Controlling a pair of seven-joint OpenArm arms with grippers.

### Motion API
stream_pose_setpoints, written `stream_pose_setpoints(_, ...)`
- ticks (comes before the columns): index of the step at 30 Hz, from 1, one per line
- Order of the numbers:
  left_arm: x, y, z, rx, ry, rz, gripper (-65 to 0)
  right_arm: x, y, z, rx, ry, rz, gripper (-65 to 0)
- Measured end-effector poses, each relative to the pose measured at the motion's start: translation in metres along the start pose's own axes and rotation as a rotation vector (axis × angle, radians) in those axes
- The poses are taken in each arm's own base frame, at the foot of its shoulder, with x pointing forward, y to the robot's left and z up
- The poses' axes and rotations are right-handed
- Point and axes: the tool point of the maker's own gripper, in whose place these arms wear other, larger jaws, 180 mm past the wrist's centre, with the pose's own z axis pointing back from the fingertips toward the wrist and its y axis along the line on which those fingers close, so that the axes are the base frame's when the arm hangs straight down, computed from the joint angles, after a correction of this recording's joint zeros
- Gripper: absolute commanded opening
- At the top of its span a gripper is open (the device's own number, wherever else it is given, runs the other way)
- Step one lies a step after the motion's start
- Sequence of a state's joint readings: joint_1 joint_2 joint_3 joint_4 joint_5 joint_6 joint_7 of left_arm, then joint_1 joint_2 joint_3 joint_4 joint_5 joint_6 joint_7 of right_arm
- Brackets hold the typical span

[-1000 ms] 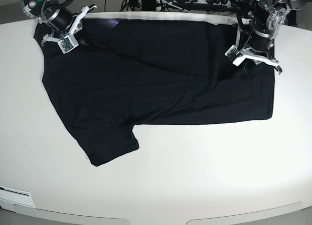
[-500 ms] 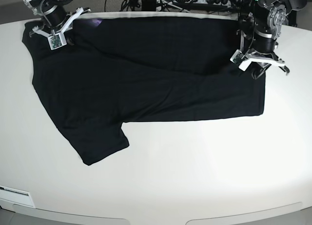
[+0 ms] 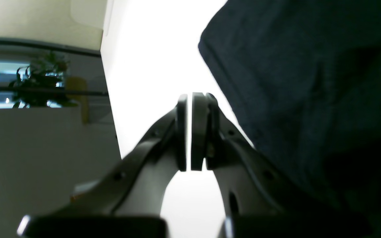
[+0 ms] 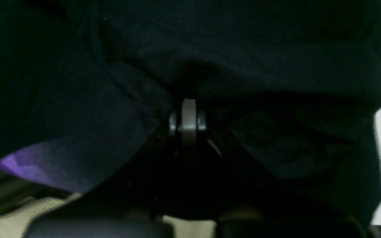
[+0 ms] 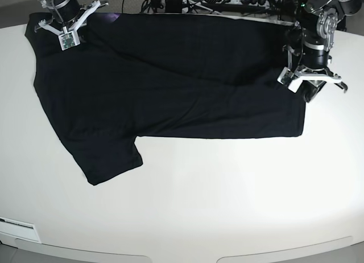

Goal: Fold the T-shirt properly
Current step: 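Adjust the shoulder edges with both grippers, then release the left gripper, then grasp the hem corners with both grippers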

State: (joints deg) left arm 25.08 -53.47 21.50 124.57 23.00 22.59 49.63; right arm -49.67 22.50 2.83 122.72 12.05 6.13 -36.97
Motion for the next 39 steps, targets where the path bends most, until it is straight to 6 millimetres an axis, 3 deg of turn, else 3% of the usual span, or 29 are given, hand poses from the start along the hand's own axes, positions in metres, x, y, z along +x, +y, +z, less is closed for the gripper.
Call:
stream_pose_setpoints(4, 0.008, 0.028, 0.002, 0.094, -0.013, 0.092, -65.0, 0.023, -0.006, 0.014, -0.058, -0.046, 0.086, -50.7)
stream_pose_setpoints(7, 0.025, 0.056, 0.007, 0.154, -0.069, 0.171, -65.0, 0.049, -0.013, 0.029, -0.120, -0.124, 0.126, -48.2)
stream_pose_setpoints(10, 0.021, 0.078, 0.002, 0.172, -0.053, 0.281, -65.0, 0.061, -0.023, 0.036, -0.184, -0.163, 0.136, -48.2)
stream_pose_setpoints(12, 0.012, 0.080, -0.006, 0.132, -0.027, 0.376, -65.0, 0.058, -0.029, 0.037, -0.216, -0.147, 0.145, -48.2)
stream_pose_setpoints(16, -0.018, 0.062, -0.030, -0.069, 0.030, 0.637, -65.0, 0.061, -0.033, 0.037, -0.239, -0.156, 0.158, -48.2)
stream_pose_setpoints(19, -0.046, 0.053, -0.053, -0.217, 0.053, 0.919, -65.0, 0.064, -0.035, 0.037, -0.245, -0.165, 0.158, -48.2)
stream_pose_setpoints(23, -0.093, 0.063, -0.088, -0.269, 0.044, 1.363, -65.0, 0.063, -0.035, 0.038, -0.250, -0.161, 0.151, -48.2)
stream_pose_setpoints(25, -0.106, 0.046, -0.101, -0.386, 0.094, 1.493, -54.3, 0.063, -0.036, 0.038, -0.250, -0.161, 0.152, -48.2)
stream_pose_setpoints(27, -0.099, 0.019, -0.109, -0.556, 0.117, 1.552, -37.5, 0.063, -0.035, 0.038, -0.249, -0.165, 0.151, -48.2)
stream_pose_setpoints(28, -0.087, 0.015, -0.114, -0.619, 0.053, 1.591, -31.4, 0.063, -0.035, 0.038, -0.248, -0.165, 0.149, -48.2)
stream_pose_setpoints(29, -0.079, 0.011, -0.119, -0.663, 0.033, 1.602, -29.5, 0.064, -0.035, 0.037, -0.248, -0.167, 0.149, -48.2)
stream_pose_setpoints(33, -0.056, -0.006, -0.138, -0.785, 0.047, 1.602, -29.4, 0.066, -0.036, 0.037, -0.253, -0.172, 0.154, -48.2)
stream_pose_setpoints(39, -0.014, -0.043, -0.127, -1.037, 0.090, 1.526, -29.5, 0.066, -0.040, 0.039, -0.275, -0.174, 0.153, -48.2)
